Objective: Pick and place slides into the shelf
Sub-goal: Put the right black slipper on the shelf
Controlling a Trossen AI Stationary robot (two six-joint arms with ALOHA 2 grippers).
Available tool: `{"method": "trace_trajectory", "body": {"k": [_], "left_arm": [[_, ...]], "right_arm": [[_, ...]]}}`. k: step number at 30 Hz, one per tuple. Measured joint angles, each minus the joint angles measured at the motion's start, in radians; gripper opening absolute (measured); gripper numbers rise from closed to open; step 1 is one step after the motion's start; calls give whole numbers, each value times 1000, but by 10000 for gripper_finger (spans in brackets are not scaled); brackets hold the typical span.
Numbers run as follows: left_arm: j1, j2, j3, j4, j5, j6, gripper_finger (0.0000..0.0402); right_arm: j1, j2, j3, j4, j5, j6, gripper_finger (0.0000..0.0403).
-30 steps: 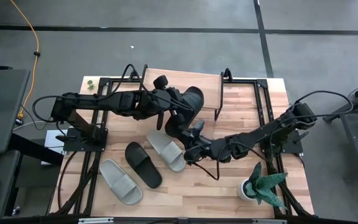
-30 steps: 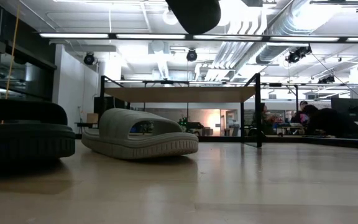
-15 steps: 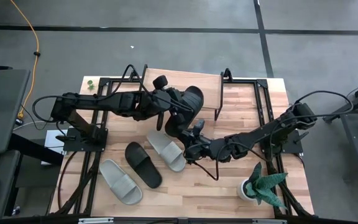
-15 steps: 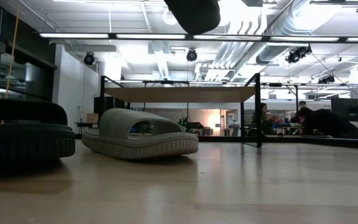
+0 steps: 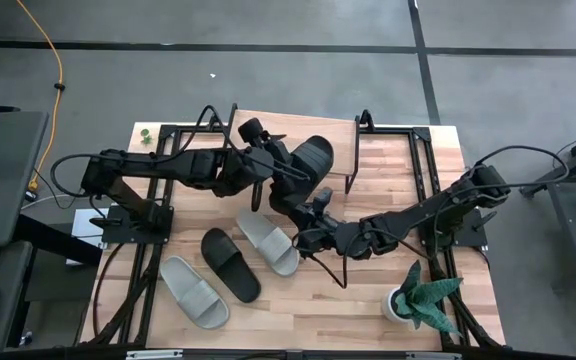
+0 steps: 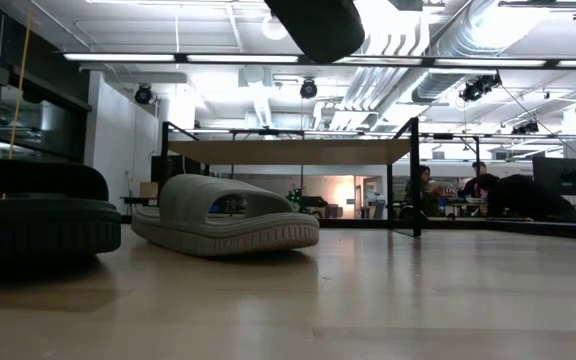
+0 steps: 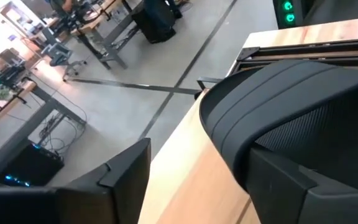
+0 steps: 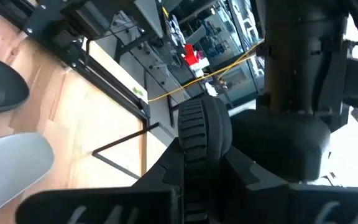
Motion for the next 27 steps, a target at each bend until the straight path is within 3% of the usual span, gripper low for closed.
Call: {"method": "trace_trajectory", "body": {"k": [8, 14, 20, 27], "left_arm": [[-18, -16, 70, -134, -11, -12, 242], [-53, -57, 100, -239, -9, -32, 230], [-98, -123, 100, -305, 62, -77, 216], [-166, -172, 101, -383, 76, -109, 199]], "right_arm": [[0, -1, 0, -30, 65, 55, 30], [0, 0, -1, -103, 49, 135, 26], [1, -2, 0, -206, -94, 196, 26], [14, -10, 0, -288, -263, 199, 26]]}}
